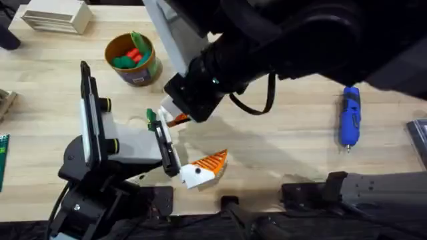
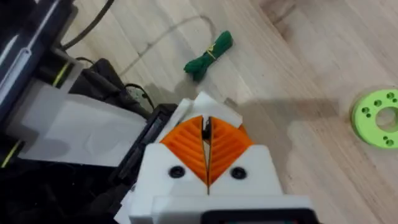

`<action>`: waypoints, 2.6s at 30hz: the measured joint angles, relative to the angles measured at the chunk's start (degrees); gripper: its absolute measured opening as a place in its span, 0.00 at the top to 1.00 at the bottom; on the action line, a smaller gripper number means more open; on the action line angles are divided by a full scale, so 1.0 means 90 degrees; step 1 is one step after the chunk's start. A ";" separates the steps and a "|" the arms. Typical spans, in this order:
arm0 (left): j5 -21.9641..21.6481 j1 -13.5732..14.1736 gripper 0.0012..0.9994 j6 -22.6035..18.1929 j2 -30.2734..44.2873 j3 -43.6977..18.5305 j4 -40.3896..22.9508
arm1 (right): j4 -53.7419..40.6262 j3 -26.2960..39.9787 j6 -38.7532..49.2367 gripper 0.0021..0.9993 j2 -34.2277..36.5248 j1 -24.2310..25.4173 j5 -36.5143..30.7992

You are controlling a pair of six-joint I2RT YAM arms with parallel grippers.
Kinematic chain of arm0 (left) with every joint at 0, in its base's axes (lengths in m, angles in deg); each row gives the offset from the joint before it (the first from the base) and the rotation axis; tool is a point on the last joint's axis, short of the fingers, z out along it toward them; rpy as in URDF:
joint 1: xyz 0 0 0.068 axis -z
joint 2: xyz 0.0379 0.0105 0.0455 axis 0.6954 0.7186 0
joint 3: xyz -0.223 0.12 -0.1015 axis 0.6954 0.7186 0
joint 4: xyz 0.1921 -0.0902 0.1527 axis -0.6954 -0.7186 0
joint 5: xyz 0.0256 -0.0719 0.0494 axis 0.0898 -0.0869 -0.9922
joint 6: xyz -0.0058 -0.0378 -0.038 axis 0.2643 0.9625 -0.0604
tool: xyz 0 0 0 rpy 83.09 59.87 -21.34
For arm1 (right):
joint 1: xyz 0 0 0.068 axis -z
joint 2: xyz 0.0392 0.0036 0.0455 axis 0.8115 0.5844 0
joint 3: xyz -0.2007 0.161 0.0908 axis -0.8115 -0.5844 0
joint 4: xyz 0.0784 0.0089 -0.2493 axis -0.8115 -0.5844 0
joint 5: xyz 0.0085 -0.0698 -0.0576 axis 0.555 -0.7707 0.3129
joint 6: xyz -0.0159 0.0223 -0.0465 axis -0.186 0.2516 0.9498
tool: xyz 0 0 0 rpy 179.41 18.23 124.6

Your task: Pick up the gripper from the table and insert it into the empty holder that is missing its gripper. Then pick up a screw, insert it into the mounting hole, and use the screwdriver to tighten it. Finally, clean up the table by picking up the vegetable and placing it into the bucket.

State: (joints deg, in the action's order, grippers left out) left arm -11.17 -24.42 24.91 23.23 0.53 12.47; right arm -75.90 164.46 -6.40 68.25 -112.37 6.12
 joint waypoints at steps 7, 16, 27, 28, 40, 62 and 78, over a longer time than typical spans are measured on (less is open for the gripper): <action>-0.0001 0.0000 0.01 0.0002 0.0002 0.0000 -0.0002 | 0.0001 0.0000 -0.0002 1.00 0.0150 0.0000 0.0060; 0.0008 0.0000 0.01 0.0056 0.0012 0.0000 -0.0006 | 0.0021 0.0024 -0.0002 1.00 0.0267 0.0002 0.0069; 0.0001 0.0000 0.01 0.0059 0.0007 0.0000 -0.0006 | -0.0215 0.0046 -0.0003 1.00 0.0287 0.0000 -0.0157; 0.0001 0.0000 0.01 0.0061 0.0007 0.0000 -0.0006 | -0.0212 0.0046 -0.0004 1.00 0.0291 0.0000 -0.0170; 0.0001 0.0000 0.01 0.0092 0.0007 0.0000 -0.0008 | -0.0156 0.0061 -0.0007 1.00 0.0404 -0.0010 -0.0171; -0.0001 -0.0007 0.01 0.0185 0.0015 0.0000 -0.0016 | -0.0145 0.0088 0.0110 0.51 0.0559 -0.0021 -0.0024; 0.0001 -0.0007 0.01 0.0047 0.0012 0.0000 0.0001 | -0.1402 0.0090 0.0068 0.09 -0.0271 0.1110 -0.0077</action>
State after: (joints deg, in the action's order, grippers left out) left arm -11.15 -24.48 25.34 23.34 0.53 12.48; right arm -88.53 165.27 -5.79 65.81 -102.38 5.43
